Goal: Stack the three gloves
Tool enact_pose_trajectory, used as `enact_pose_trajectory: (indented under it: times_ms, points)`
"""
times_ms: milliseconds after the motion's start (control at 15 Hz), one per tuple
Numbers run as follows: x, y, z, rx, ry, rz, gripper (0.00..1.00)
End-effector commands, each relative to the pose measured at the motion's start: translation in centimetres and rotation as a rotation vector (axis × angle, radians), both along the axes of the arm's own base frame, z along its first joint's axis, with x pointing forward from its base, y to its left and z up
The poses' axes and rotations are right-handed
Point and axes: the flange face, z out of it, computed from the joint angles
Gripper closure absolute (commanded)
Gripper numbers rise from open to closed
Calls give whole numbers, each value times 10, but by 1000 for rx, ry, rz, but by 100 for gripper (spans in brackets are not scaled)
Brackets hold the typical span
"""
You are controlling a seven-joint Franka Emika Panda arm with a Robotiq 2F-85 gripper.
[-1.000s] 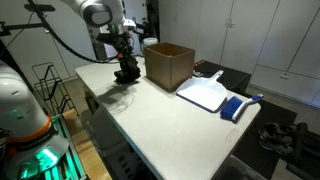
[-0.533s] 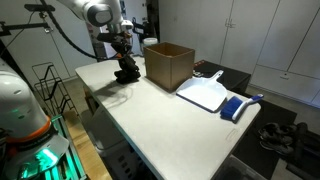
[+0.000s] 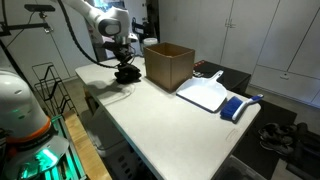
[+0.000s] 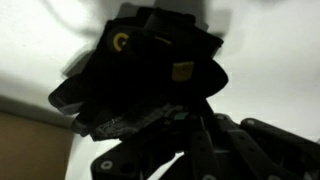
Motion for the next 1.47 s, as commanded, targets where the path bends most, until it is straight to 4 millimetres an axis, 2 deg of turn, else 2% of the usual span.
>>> enact_pose_trajectory:
  times_ms: [0, 267, 333, 400, 600, 1000, 1267, 1400]
  points:
    - [10, 11, -13, 60, 78, 17, 99]
    - [17, 8, -25, 18, 121, -9, 97]
    - [19, 7, -27, 14, 126, -12, 69]
    - [20, 6, -27, 9, 127, -17, 68]
    - [19, 12, -15, 29, 124, 0, 49]
    - [17, 23, 8, 52, 96, 34, 2]
    - [8, 21, 36, 45, 72, 35, 0]
    - [-1, 15, 58, 28, 46, 21, 0]
